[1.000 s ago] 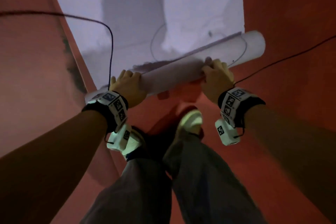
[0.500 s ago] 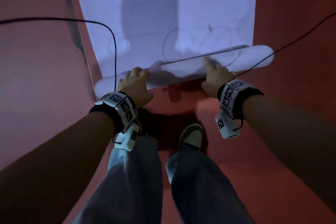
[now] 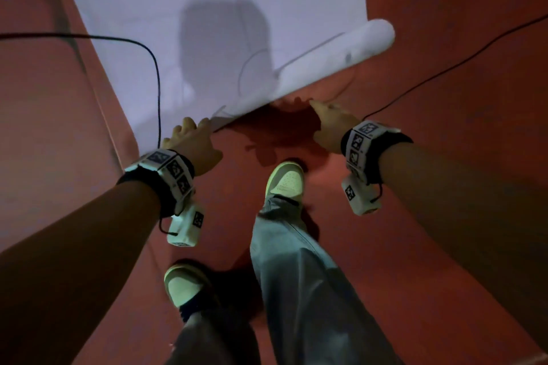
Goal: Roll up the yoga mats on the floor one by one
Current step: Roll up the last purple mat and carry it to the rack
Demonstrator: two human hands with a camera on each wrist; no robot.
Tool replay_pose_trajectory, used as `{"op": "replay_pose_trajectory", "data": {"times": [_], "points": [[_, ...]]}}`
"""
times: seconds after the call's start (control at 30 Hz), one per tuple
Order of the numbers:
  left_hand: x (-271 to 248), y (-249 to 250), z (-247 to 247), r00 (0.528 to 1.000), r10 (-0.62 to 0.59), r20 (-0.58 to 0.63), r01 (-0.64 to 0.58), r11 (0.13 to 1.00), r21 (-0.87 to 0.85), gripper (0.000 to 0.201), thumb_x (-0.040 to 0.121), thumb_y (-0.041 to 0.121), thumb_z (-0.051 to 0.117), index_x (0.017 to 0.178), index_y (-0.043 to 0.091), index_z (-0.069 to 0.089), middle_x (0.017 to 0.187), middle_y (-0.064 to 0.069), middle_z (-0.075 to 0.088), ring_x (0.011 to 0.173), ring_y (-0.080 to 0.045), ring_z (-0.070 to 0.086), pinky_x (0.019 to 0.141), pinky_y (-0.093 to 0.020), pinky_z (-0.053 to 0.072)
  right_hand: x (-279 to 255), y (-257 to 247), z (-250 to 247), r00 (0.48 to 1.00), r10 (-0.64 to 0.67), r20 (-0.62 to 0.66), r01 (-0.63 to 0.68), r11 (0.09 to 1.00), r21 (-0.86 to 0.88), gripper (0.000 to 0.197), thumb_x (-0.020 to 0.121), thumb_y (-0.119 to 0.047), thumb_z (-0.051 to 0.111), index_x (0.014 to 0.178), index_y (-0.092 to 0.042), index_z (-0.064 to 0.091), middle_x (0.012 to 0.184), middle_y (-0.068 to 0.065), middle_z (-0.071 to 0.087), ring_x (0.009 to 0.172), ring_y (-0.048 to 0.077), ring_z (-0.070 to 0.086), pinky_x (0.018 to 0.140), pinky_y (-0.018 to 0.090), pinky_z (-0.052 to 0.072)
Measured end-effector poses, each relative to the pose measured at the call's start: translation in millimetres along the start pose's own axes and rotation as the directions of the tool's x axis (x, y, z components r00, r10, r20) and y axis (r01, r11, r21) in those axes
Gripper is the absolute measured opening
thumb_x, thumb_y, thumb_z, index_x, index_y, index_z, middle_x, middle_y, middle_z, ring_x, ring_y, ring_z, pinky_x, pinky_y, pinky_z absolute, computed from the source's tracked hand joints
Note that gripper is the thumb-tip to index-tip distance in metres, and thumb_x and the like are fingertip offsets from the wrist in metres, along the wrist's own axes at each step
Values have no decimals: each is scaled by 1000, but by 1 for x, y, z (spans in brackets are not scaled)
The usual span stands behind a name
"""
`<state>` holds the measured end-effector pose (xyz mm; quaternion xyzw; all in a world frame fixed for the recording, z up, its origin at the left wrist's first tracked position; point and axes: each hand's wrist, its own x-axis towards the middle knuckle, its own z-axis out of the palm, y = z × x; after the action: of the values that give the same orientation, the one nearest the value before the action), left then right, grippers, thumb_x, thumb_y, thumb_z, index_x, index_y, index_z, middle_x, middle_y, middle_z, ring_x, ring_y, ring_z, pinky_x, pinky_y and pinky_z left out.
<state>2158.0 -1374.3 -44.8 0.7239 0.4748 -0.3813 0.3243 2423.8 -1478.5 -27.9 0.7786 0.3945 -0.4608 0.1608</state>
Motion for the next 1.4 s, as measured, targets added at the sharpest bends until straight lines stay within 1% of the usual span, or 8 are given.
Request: {"op": "replay_pose_trajectory", "data": {"times": [0.2, 0.3, 0.43, 0.57, 0.7, 0.8, 0.9, 1.4], "points": [[-10, -7, 18, 996, 81, -40, -80, 996, 26, 80, 88, 35, 62, 154, 46, 18, 138, -10, 39, 127, -37, 38, 103, -51, 39, -29, -11, 20, 975, -125, -185, 116, 992, -54, 83, 83, -18, 60, 156, -28, 22, 146, 11, 37, 130, 37, 43, 107, 38, 39], [-8, -4, 27, 990, 111, -90, -101, 989, 105, 72, 88, 35, 59, 153, 47, 28, 139, -7, 42, 126, -36, 39, 102, -49, 36, -20, -18, 35, 862, -285, -419, 224, 956, -190, 79, 76, -13, 64, 150, -24, 38, 154, 4, 35, 142, 30, 32, 116, 43, 26], [6, -5, 45, 970, 168, -176, -136, 974, 181, 55, 90, 38, 57, 144, 41, 48, 148, 3, 43, 134, -28, 37, 109, -47, 31, 24, -15, 55, 778, -470, -417, 294, 859, -419, 80, 72, -11, 64, 149, -18, 41, 160, 10, 30, 150, 30, 21, 121, 51, 4], [27, -7, 69, 945, 167, -280, -145, 984, 99, 42, 89, 31, 59, 130, 37, 61, 140, 2, 52, 130, -28, 43, 110, -45, 32, 63, -2, 69, 678, -537, -502, 292, 824, -486, 74, 75, -15, 68, 146, -19, 48, 122, 16, 54, 125, 37, 46, 120, 47, -4], [46, -4, 97, 874, 121, -471, -135, 991, 3, 33, 84, 33, 57, 113, 21, 65, 115, -8, 58, 110, -39, 50, 92, -49, 39, 92, 3, 79, 655, -581, -483, 356, 801, -481, 34, 82, -26, 73, 115, -19, 68, 105, 14, 56, 98, 37, 54, 100, 44, 36], [62, -9, 113, 825, 132, -549, -133, 990, 39, 41, 75, 39, 68, 109, 16, 65, 109, -11, 58, 102, -41, 52, 78, -45, 39, 111, 10, 91, 703, -538, -464, 363, 833, -417, 25, 85, -32, 71, 107, -21, 66, 111, 10, 56, 104, 35, 51, 88, 43, 36], [76, -11, 117, 789, 168, -591, -139, 986, 95, 41, 68, 37, 69, 103, 18, 64, 105, -8, 58, 97, -39, 51, 73, -40, 31, 124, 18, 100, 648, -552, -525, 409, 833, -372, 25, 80, -29, 78, 101, -19, 68, 105, 11, 57, 99, 36, 52, 84, 44, 38], [61, 2, 118, 735, 65, -675, -135, 990, -51, 29, 92, 29, 54, 114, 25, 71, 112, -4, 59, 108, -34, 50, 86, -46, 40, 124, 28, 99, 569, -617, -544, 489, 785, -380, 25, 88, -36, 68, 108, -20, 69, 108, 5, 58, 106, 32, 51, 87, 43, 40]]}}
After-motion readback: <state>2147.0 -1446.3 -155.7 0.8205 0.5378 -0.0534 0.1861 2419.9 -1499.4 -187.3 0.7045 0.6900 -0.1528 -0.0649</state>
